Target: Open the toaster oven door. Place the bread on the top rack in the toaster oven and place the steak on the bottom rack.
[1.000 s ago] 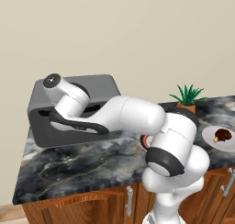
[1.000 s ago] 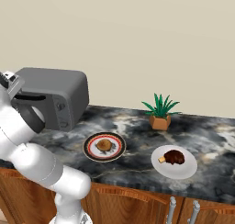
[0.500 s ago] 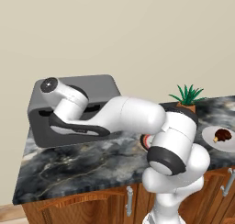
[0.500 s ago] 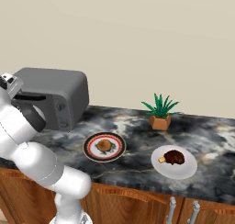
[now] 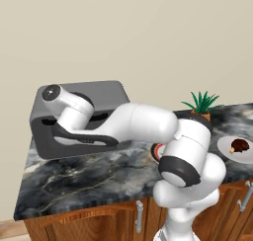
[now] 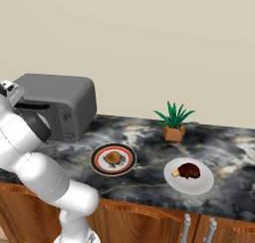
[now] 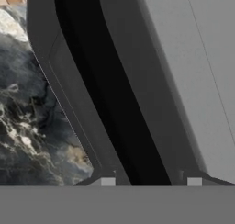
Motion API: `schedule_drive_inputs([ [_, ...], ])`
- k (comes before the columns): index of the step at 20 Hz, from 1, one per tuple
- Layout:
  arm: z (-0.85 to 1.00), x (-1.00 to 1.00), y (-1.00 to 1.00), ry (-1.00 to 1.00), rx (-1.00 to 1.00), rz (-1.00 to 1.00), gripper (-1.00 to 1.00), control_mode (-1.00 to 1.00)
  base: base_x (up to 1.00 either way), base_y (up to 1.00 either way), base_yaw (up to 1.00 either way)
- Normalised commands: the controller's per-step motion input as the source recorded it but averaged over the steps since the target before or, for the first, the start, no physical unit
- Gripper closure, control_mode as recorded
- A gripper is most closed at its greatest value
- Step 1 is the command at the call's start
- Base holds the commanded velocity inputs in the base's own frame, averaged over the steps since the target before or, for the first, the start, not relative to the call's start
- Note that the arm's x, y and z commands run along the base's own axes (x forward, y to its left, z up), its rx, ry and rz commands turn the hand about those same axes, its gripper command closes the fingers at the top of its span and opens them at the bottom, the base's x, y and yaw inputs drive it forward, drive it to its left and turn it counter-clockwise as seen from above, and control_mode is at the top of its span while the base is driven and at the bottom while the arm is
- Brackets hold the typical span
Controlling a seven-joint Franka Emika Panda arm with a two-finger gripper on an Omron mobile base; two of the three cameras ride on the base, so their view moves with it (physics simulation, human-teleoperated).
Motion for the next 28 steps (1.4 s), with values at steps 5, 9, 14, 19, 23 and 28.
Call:
schedule_drive_inputs([
  [5,-0.94,-0.22,0.21,0.08,-0.02,0.03,1.00,-1.00,0.00,0.00,0.00],
  [9,-0.94,-0.23,0.24,0.06,-0.02,0.01,1.00,-1.00,0.00,0.00,0.00],
  [14,-0.94,-0.23,0.23,0.03,-0.02,0.03,1.00,-1.00,0.00,0.00,0.00],
  [19,-0.94,-0.22,0.21,0.00,-0.01,0.07,1.00,-1.00,0.00,0.00,0.00],
  [23,-0.94,-0.28,0.20,0.03,-0.02,0.08,1.00,-1.00,0.00,0.00,0.00],
  [28,-0.94,-0.35,0.20,0.06,-0.03,0.09,1.00,-1.00,0.00,0.00,0.00],
])
